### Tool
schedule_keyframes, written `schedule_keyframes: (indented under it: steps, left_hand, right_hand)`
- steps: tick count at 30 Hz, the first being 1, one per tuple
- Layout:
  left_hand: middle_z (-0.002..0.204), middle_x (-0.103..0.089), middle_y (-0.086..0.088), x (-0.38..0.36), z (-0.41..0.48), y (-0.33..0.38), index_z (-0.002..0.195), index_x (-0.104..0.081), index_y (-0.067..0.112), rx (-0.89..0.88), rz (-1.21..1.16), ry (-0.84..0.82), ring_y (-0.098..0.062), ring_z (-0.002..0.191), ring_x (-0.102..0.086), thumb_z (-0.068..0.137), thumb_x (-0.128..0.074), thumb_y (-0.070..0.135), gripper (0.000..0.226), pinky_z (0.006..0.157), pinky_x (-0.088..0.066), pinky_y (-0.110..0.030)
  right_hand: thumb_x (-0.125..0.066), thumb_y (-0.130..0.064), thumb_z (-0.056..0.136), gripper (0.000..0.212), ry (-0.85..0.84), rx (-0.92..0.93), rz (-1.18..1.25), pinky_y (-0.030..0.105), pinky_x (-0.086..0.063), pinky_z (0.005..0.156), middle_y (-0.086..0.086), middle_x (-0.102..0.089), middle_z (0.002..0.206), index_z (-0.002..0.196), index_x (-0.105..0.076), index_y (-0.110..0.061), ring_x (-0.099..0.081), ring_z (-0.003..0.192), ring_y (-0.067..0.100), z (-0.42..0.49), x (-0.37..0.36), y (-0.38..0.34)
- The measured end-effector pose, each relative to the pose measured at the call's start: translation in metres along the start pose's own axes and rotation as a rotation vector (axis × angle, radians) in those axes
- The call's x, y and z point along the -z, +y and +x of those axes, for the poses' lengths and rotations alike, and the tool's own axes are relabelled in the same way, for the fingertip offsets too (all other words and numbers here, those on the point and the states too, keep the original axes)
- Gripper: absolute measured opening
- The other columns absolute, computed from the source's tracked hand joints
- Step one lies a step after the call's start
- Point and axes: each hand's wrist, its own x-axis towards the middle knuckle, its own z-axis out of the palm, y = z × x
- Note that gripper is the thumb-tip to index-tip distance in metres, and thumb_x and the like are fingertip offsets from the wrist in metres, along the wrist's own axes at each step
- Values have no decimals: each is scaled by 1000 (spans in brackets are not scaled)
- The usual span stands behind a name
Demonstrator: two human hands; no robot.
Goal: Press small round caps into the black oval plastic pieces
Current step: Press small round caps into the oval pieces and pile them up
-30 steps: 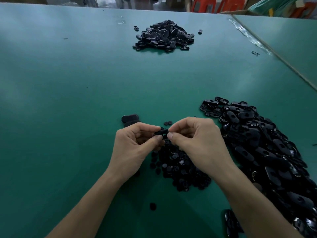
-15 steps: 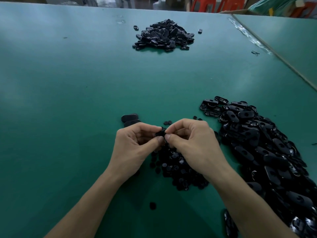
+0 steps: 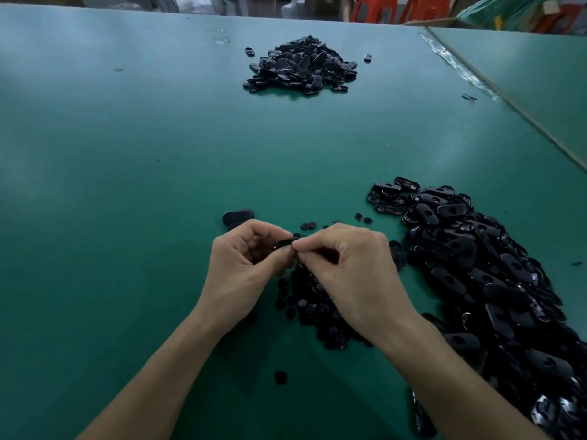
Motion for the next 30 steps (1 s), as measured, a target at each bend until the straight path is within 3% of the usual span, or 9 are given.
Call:
schedule_keyframes:
  steps: [3, 8, 16, 24, 30]
  left_hand:
    - [77, -73, 4, 0, 1, 1, 87, -67, 13, 15, -22, -5, -5, 68, -65, 73, -74, 18, 16, 63, -52, -16]
    - [78, -74, 0, -1, 0, -2, 86, -69, 12, 12, -14, -50, -8, 68, -67, 79, -74, 4, 12, 63, -53, -17]
    - [70, -71, 1, 3, 0, -1, 83, -75, 27, 20, -35, -89, -9, 61, -65, 77, -77, 6, 22, 60, -52, -17]
    - [72, -73, -2, 2, -1, -1, 86, -78, 18, 67, -76, -64, -16, 68, -72, 69, -80, 15, 17, 64, -58, -22]
    - [73, -76, -7, 0, 0, 0, 86, -75, 13, 67, -58, -46, -13, 62, -72, 67, -79, 12, 19, 61, -56, -19]
  right_hand:
    - [-77, -9, 86, 16, -8, 29, 5, 10, -49, 75, -9, -70, 89, 96, -81, -21, -65, 82, 1, -1, 3, 0]
    - [-78, -13, 85, 16, -14, -25, 43, 7, -47, 72, -12, -69, 84, 90, -79, -28, -65, 79, -2, 5, 9, 3]
    - [-76, -10, 85, 16, -244, -114, 119, 13, -54, 74, -15, -75, 78, 89, -77, -26, -70, 75, -4, 13, 21, 8]
    - [-77, -13, 81, 9, -185, -135, 83, 7, -47, 58, -12, -72, 68, 81, -74, -22, -65, 62, -5, 12, 21, 5]
    - [-75, -14, 77, 5, -131, -137, 45, 10, -49, 57, -9, -72, 66, 80, -74, -18, -65, 61, -3, 12, 15, 1]
